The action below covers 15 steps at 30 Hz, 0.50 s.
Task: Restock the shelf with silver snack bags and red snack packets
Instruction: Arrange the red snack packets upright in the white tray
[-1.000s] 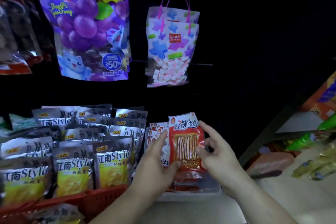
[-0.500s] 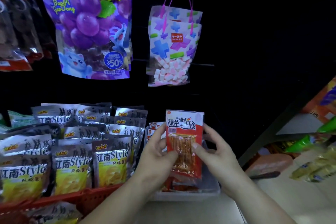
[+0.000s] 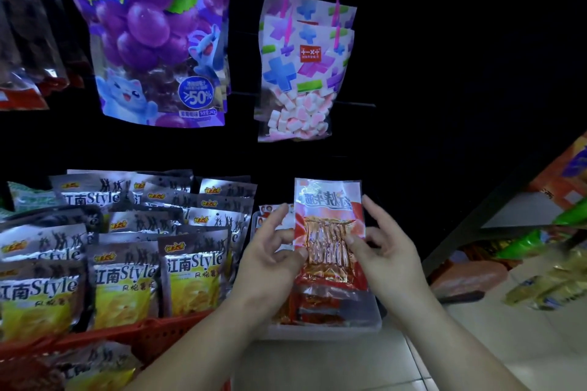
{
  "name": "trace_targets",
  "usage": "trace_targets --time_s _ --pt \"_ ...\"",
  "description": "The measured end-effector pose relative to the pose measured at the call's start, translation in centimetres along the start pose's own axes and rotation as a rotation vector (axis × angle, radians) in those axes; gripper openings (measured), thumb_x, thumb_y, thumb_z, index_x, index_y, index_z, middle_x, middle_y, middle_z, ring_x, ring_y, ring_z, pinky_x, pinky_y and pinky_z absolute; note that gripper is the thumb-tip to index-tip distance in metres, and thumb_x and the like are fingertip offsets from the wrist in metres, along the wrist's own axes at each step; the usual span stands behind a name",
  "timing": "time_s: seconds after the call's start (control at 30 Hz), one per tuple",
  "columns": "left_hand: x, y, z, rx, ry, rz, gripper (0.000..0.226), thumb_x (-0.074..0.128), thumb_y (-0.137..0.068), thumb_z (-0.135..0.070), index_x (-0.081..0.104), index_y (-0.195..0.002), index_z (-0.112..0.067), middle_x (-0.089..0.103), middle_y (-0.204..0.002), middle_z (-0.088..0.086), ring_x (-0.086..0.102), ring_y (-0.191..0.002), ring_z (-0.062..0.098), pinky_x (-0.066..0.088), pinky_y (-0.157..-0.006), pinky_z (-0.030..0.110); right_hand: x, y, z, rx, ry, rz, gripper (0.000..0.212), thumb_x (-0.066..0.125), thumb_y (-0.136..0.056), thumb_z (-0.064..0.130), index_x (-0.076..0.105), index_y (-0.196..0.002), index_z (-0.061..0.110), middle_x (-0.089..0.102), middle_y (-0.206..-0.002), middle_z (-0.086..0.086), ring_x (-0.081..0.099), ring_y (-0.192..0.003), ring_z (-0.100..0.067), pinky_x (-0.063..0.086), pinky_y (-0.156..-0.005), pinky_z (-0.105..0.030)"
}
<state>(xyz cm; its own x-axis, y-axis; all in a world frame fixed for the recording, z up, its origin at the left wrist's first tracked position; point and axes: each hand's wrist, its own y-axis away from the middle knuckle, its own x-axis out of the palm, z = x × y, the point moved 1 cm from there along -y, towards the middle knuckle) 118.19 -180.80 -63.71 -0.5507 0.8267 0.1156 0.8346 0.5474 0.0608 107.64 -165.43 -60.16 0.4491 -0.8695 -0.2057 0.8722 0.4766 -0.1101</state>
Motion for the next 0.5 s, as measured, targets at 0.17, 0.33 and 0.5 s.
trace_targets --time_s 0.17,0.33,0.5 --pt "0.3 0.0 0.1 0.003 0.051 0.012 0.060 0.061 -0.100 -0.006 0.051 -0.135 -0.054 0.063 -0.114 -0.014 0.069 -0.089 0.018 0.064 -0.072 0.042 0.1 -0.1 -0.2 -0.023 0.108 -0.021 0.070 0.072 -0.094 0.014 0.038 -0.145 0.049 0.068 -0.108 0.004 0.072 -0.092 -0.006 0.061 -0.072 -0.022" --pt "0.9 0.3 1.5 0.231 -0.182 -0.050 0.052 0.056 -0.101 -0.003 0.061 -0.132 -0.044 0.063 -0.120 -0.010 0.069 -0.098 0.015 0.063 -0.075 0.037 -0.4 -0.5 -0.3 -0.035 0.138 -0.069 0.057 0.078 -0.087 0.037 0.057 -0.139 0.048 0.064 -0.118 0.007 0.069 -0.093 -0.006 0.062 -0.078 -0.031" --pt "3.4 1.8 2.6 0.500 -0.391 0.150 0.044 0.058 -0.097 -0.001 0.067 -0.132 -0.025 0.059 -0.117 -0.012 0.064 -0.107 0.014 0.054 -0.086 0.027 1.4 -1.0 -0.9 -0.010 0.028 0.042 0.053 0.071 -0.096 0.012 0.063 -0.129 0.051 0.074 -0.111 -0.003 0.072 -0.097 -0.018 0.061 -0.085 -0.046"
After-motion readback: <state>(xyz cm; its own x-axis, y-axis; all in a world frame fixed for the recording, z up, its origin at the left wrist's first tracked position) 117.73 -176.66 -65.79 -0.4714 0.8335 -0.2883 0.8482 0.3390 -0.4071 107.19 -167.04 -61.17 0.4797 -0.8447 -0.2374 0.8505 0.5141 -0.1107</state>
